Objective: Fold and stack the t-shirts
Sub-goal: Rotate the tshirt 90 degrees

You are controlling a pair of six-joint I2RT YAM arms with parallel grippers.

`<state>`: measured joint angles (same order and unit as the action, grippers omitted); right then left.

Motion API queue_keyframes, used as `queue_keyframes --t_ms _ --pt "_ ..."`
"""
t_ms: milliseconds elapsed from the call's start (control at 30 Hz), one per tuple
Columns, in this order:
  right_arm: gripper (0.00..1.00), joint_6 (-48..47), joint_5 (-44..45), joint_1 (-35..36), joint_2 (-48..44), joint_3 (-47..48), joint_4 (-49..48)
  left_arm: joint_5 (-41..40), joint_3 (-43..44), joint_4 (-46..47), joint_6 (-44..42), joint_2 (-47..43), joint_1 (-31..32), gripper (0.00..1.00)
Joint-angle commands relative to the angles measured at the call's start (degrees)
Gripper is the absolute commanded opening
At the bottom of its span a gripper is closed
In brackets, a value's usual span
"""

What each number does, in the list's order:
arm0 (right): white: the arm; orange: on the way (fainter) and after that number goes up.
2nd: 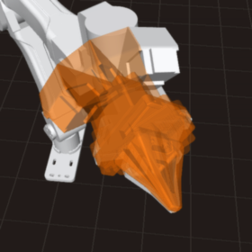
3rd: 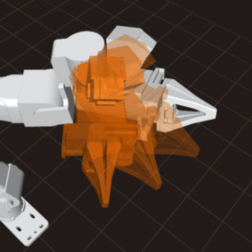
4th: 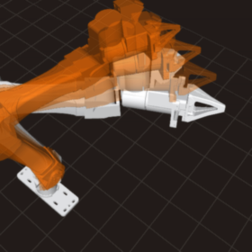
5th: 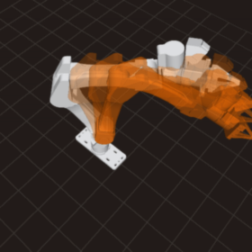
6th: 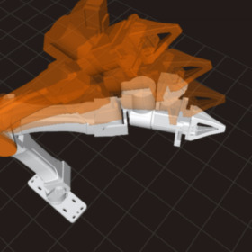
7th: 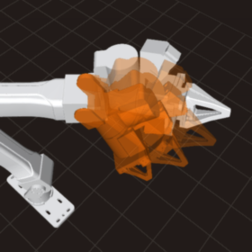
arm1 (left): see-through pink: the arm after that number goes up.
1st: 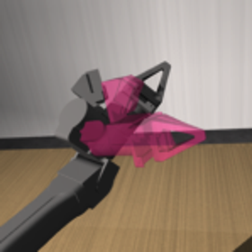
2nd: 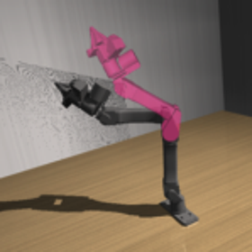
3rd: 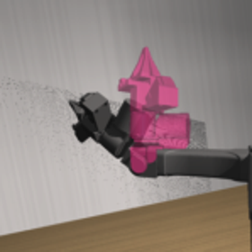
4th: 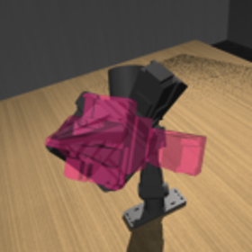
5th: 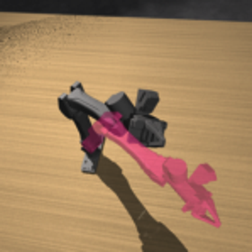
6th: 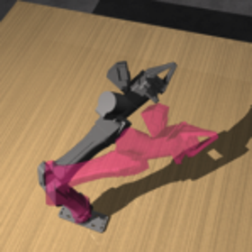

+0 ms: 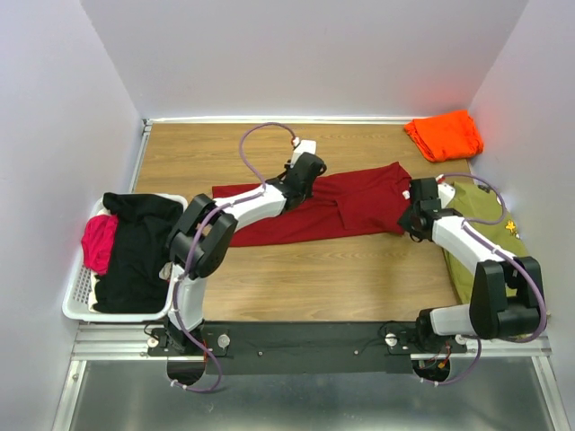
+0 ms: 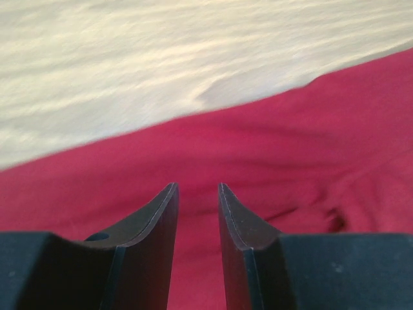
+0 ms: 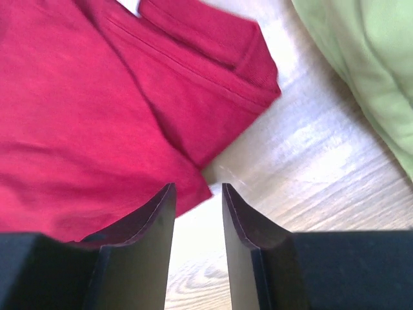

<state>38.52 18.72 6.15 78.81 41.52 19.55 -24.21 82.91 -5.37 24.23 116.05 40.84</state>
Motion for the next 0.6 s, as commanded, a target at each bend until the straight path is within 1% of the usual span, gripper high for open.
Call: queue_keyframes --t_ms 0,133,300,400,567 --pt "0.44 -0.3 -0.3 0.2 -2.2 3.5 1.2 -4.5 -8.0 -4.7 4.3 -6.1 -1.3 0.4" --pt "0.44 -0.8 -0.7 1.3 1.4 6.3 0.2 -2.2 -15.8 -5.3 7.6 -10.9 -2.1 0.4" --pt "0.45 -1.9 -2.1 2.3 10.6 12.2 -2.1 -0.7 -23.7 -6.1 11.4 -14.4 -2.2 0.39" --pt "0.45 -2.4 -2.1 2.5 16.3 16.0 -3.3 -1.5 -25.8 -6.4 12.3 -14.5 -2.3 0.39" --pt "0.45 -3.5 -1.9 2.5 23.8 21.5 -4.1 -0.7 -27.0 -7.3 13.1 -12.5 -3.5 0.39"
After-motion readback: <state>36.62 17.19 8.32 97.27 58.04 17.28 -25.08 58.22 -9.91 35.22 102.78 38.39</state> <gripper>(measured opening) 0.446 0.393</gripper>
